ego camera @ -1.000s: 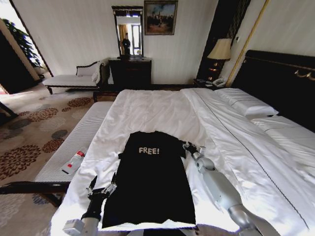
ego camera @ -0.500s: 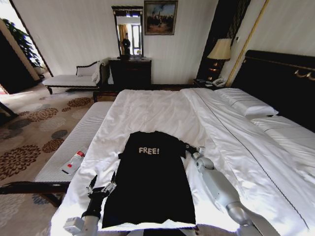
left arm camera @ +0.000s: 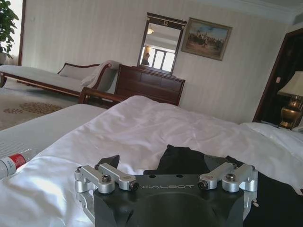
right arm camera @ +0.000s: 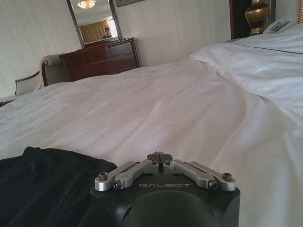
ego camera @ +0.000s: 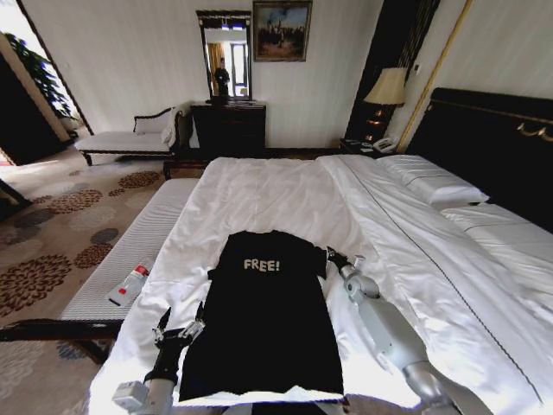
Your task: Fold the clothes on the bed.
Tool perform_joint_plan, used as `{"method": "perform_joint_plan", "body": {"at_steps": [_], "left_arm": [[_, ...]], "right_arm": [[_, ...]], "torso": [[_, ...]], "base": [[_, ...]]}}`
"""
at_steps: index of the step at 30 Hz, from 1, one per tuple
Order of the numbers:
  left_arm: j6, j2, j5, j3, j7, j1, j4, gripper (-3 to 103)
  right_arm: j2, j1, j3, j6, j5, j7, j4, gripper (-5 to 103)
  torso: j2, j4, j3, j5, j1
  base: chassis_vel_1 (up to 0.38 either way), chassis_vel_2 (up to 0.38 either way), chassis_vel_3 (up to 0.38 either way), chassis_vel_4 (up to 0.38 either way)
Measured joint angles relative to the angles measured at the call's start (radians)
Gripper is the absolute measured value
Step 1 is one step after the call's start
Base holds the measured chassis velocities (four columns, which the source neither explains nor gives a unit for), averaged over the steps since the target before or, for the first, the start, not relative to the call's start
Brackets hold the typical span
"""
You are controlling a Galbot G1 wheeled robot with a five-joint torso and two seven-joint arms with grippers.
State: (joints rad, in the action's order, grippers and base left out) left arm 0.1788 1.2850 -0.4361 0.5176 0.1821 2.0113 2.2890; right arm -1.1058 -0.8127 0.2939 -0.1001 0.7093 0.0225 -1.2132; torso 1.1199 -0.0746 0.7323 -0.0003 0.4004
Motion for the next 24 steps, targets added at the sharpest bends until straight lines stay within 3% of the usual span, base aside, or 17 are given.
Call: {"method": "perform_joint_plan", "body": {"at_steps": [7, 10, 13, 15, 18, 21, 24], "left_arm": [[0.0, 0.004, 0.002, 0.0, 0.0, 0.006, 0.002, 100], [0.0, 0.007, 0.003, 0.006, 0.0, 0.015, 0.011, 100], [0.0, 0.007, 0.004, 0.012, 0.0, 0.021, 0.014, 100], [0.001, 0.007, 0.004, 0.014, 0.0, 0.024, 0.016, 100], [0.001, 0.008, 0.004, 0.014, 0.0, 0.024, 0.017, 100], [0.001, 0.008, 0.004, 0.014, 0.0, 0.024, 0.018, 100], [0.001, 0.009, 0.004, 0.014, 0.0, 0.023, 0.018, 100]], "right_arm": [[0.009, -0.016, 0.001, -0.04, 0.026, 0.005, -0.004, -1], [0.001, -0.001, -0.001, -0.073, 0.104, 0.008, 0.025, 15], [-0.006, 0.013, 0.0, -0.095, 0.161, 0.011, 0.041, 20], [-0.015, 0.025, 0.001, -0.109, 0.213, 0.014, 0.056, 31], [-0.024, 0.034, 0.004, -0.121, 0.252, 0.015, 0.067, 37], [-0.04, 0.043, 0.008, -0.141, 0.293, 0.016, 0.082, 52], [-0.043, 0.043, 0.008, -0.153, 0.297, 0.017, 0.084, 58]], "torso": [[0.0, 0.0003, 0.0, 0.0001, 0.0], [0.0, 0.0003, 0.0, 0.0002, 0.0], [0.0, 0.0004, 0.0, 0.0002, 0.0], [0.0, 0.0004, 0.0, 0.0, 0.0], [0.0, 0.0004, 0.0, 0.0001, 0.0], [0.0, 0.0004, 0.0, 0.0001, 0.0], [0.0, 0.0004, 0.0, 0.0, 0.0]], "base": [[0.0, 0.0, 0.0, 0.0], [0.0, 0.0, 0.0, 0.0], [0.0, 0.0, 0.0, 0.0], [0.0, 0.0, 0.0, 0.0], [0.0, 0.0, 0.0, 0.0], [0.0, 0.0, 0.0, 0.0], [0.0, 0.0, 0.0, 0.0]]}}
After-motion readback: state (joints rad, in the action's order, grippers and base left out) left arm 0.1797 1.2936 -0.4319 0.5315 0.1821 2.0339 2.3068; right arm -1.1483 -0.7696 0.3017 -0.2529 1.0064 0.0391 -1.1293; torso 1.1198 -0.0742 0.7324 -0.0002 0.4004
